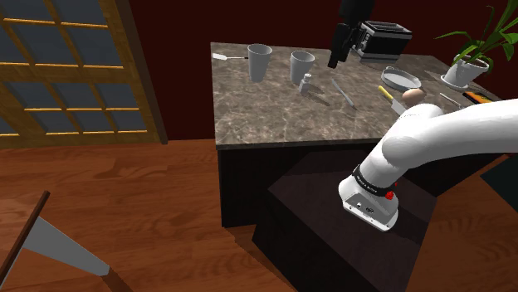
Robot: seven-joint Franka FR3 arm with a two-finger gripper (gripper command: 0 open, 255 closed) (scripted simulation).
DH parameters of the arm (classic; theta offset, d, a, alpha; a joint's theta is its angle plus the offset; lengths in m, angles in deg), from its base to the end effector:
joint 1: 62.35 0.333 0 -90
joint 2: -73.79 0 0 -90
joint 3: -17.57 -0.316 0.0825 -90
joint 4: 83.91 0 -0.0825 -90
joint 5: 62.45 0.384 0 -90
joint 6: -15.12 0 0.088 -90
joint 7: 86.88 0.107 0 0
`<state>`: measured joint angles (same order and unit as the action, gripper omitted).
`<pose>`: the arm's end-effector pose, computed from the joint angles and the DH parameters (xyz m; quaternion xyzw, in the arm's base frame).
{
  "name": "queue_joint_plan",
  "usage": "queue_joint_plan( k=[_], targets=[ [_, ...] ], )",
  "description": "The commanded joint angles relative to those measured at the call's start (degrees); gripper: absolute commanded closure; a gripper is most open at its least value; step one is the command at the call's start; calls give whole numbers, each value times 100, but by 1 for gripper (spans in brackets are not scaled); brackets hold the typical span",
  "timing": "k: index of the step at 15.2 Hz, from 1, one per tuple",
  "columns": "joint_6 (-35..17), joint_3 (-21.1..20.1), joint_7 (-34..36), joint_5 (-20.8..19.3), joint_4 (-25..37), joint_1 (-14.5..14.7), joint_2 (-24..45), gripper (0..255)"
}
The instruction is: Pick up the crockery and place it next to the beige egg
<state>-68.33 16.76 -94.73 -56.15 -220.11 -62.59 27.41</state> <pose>0.2874 0.0169 0.5789 -0.9945 -0.0740 0.0521 0.0533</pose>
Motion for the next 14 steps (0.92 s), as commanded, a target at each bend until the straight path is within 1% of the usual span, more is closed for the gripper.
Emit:
queue_joint_plan(
  k=[1,8,14],
  targets=[
    [0,0,0,0,0,0,0,0],
    [-954,469,-660,-502,71,-210,981,0],
    [-1703,846,-1167,-782,412,-355,1996,0]
  ],
)
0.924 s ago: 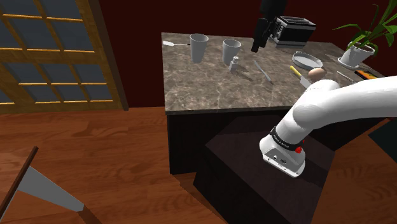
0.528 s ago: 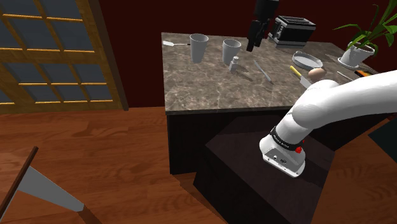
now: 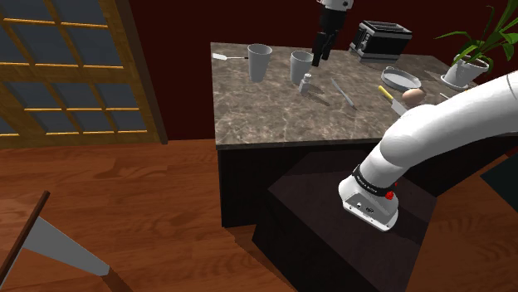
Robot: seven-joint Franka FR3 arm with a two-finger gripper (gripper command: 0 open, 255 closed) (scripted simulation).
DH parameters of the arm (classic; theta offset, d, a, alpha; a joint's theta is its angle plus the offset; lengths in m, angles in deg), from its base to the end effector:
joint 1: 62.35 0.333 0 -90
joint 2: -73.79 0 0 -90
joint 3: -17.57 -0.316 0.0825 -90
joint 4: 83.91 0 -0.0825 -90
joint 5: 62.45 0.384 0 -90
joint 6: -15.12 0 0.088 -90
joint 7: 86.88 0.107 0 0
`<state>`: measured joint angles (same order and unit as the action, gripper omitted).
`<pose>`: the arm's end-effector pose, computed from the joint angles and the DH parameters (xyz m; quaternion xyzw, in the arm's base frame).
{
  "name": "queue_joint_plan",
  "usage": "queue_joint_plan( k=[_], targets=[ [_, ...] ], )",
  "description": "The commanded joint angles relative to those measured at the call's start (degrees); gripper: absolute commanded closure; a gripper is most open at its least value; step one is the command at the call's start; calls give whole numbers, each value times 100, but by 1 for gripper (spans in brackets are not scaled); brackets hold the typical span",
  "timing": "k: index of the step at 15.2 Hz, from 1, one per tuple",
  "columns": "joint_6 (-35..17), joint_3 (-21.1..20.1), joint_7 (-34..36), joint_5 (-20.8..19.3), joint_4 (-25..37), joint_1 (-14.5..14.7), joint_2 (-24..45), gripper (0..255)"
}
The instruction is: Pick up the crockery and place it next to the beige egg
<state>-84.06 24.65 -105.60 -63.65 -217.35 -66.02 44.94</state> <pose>0.3823 -0.0796 0.5162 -0.9954 -0.0806 0.0424 0.0309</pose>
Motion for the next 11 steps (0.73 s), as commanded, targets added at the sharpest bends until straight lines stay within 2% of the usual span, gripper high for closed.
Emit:
queue_joint_plan(
  k=[1,11],
  targets=[
    [-242,117,-162,-63,218,-33,424,0],
    [-1121,632,-986,-90,1421,-230,2351,0]
  ],
)
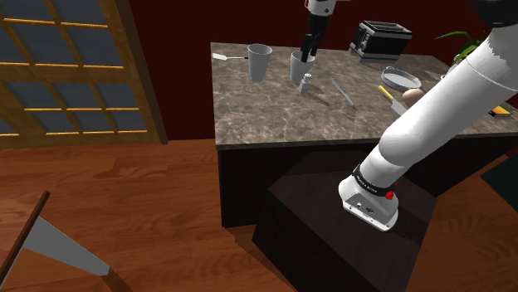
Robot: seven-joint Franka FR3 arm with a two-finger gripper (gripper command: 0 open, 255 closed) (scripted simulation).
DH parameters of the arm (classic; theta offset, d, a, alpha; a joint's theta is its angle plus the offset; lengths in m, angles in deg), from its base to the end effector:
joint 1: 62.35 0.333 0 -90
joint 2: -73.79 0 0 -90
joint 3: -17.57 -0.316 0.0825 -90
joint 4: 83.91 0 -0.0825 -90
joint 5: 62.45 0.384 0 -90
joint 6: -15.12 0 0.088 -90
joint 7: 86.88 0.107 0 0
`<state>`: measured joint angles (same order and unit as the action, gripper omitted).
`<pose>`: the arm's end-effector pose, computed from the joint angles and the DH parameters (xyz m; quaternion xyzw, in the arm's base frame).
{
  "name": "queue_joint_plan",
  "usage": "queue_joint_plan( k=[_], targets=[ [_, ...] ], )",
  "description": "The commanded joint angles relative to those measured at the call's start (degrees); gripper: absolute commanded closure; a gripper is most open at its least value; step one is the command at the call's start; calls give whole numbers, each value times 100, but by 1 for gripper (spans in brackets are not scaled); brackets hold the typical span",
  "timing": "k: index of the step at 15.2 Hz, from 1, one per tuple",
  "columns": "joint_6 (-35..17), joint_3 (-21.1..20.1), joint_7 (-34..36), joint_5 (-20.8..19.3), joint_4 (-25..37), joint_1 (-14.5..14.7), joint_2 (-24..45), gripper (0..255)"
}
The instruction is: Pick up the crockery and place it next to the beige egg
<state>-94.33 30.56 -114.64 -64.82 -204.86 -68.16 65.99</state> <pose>0.4768 -0.1687 0.4679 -0.9956 -0.0871 0.0327 0.0097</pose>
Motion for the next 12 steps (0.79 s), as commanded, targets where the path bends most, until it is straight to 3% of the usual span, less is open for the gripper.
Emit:
queue_joint_plan(
  k=[1,10,12],
  targets=[
    [-152,82,-166,51,331,-39,448,0],
    [-375,288,-880,423,2124,-385,2344,0],
    [-440,285,-921,454,2206,-421,2484,0]
  ],
)
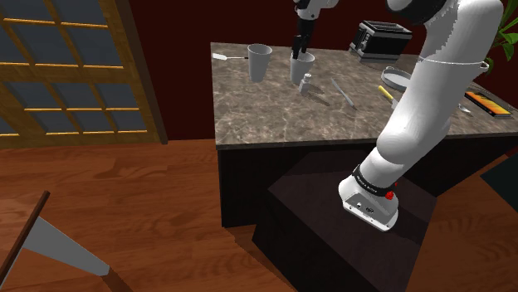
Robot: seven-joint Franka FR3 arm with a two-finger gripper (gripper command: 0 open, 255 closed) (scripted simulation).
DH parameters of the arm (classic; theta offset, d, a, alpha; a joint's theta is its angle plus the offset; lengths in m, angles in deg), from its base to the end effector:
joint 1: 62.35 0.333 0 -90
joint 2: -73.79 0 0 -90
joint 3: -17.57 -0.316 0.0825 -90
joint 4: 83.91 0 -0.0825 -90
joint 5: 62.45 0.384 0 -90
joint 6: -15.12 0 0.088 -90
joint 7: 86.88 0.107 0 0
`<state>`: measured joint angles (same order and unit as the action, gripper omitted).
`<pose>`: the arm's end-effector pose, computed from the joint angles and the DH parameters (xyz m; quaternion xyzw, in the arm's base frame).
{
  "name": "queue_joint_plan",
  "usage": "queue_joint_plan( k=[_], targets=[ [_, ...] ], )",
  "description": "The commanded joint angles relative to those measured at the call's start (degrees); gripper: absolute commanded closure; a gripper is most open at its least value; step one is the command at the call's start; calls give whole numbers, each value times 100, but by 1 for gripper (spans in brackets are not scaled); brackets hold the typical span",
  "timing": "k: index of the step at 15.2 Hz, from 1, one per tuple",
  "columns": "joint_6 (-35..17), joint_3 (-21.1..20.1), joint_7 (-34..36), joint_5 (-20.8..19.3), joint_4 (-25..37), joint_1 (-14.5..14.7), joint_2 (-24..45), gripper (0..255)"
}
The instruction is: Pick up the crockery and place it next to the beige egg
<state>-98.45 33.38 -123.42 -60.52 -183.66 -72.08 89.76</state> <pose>0.5758 -0.2586 0.4175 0.9953 0.0934 -0.0229 0.0122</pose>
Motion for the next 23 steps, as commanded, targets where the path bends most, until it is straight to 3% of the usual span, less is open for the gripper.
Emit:
queue_joint_plan(
  k=[1,7,14,15,23],
  targets=[
    [-99,2,-47,31,36,-32,128,0],
    [-483,-11,-75,74,-217,-49,264,0],
    [-481,-11,-76,75,-214,-50,265,0],
    [-481,-11,-76,75,-214,-50,265,255],
    [-480,-12,-74,74,-214,-48,264,255]
  ],
)
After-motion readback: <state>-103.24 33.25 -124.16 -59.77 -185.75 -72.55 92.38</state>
